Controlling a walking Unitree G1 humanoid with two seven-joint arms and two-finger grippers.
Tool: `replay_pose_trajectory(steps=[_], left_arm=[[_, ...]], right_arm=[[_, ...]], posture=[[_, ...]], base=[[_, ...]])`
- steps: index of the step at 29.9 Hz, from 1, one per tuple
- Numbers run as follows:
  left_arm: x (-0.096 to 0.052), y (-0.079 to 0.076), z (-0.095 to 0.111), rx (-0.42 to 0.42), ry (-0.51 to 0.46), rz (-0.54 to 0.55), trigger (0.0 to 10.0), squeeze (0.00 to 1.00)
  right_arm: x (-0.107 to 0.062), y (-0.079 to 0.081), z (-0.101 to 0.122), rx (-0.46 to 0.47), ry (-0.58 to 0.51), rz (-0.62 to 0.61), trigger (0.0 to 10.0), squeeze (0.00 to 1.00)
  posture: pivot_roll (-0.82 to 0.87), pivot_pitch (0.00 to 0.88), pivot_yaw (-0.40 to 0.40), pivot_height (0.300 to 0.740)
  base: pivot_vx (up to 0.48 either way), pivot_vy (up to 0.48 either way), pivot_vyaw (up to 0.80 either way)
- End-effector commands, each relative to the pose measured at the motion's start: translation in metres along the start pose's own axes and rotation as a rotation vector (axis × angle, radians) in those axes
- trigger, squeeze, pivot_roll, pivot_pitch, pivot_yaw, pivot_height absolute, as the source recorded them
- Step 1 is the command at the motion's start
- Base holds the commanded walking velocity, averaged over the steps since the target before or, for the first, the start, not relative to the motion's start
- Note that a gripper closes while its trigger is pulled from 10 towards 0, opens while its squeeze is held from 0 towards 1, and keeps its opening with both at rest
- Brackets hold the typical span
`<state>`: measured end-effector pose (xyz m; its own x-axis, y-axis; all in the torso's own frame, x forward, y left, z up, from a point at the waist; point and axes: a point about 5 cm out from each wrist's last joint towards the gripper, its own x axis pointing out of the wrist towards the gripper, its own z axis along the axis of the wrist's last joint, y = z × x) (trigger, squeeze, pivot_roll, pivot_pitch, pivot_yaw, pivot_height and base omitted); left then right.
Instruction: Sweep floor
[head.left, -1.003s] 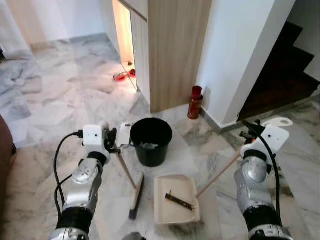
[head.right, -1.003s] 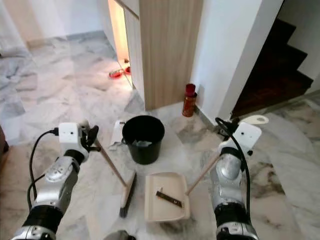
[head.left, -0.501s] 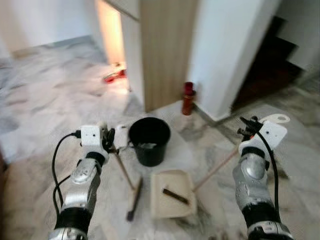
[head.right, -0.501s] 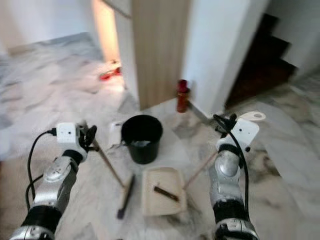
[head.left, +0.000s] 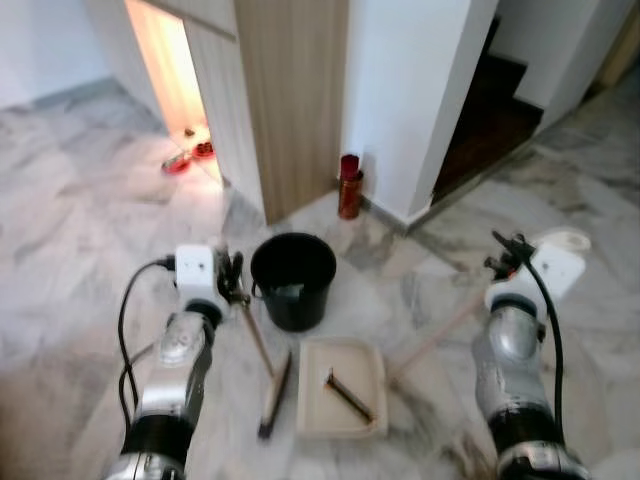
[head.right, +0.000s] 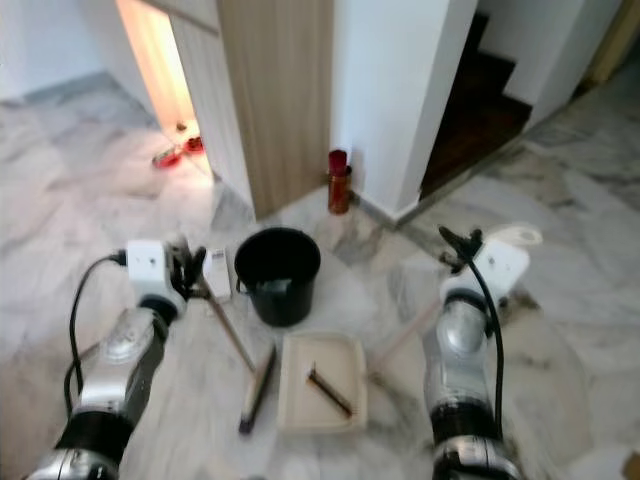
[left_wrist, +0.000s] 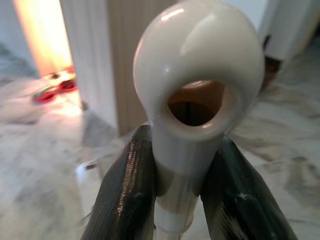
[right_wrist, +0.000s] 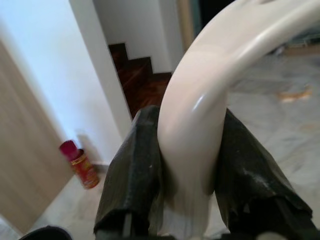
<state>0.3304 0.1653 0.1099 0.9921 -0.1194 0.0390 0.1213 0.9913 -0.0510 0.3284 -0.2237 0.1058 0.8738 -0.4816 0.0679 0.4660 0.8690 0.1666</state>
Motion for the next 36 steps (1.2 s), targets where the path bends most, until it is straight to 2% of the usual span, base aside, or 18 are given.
replay_pose_trajectory(steps=[1,5,23,31,36], left_arm=[[0.0024,0.0003,0.0096,-0.006,-0.042,-0.010,10.0,0.00],[0.0023,0.0008,0.0101,-0.002,-0.042,-0.010,10.0,0.00],[0.0019,0.0047,0.0111,0.000,-0.037,0.007,10.0,0.00],[0.0022,0.0061,0.0118,0.005,-0.037,0.013,10.0,0.00],[0.0020,0.0058,0.0151,0.019,-0.061,0.011,10.0,0.00]], right_arm=[[0.0023,0.0075,0.0091,0.019,-0.043,0.016,10.0,0.00],[0.0019,0.0094,0.0087,0.022,-0.043,0.019,10.0,0.00],[0.0020,0.0105,0.0085,0.030,-0.041,0.019,10.0,0.00],[0.0021,0.0111,0.0085,0.031,-0.041,0.019,10.0,0.00],[0.0019,0.0115,0.0085,0.034,-0.041,0.019,10.0,0.00]], posture=[[0.11,0.031,0.006,0.740],[0.11,0.028,0.007,0.740],[0.12,0.059,0.004,0.740],[0.12,0.064,0.006,0.740],[0.12,0.067,0.008,0.740]], base=[[0.000,0.416,0.00],[0.000,0.366,0.00],[0.000,0.000,0.00],[0.000,0.447,0.00],[0.000,0.000,0.00]])
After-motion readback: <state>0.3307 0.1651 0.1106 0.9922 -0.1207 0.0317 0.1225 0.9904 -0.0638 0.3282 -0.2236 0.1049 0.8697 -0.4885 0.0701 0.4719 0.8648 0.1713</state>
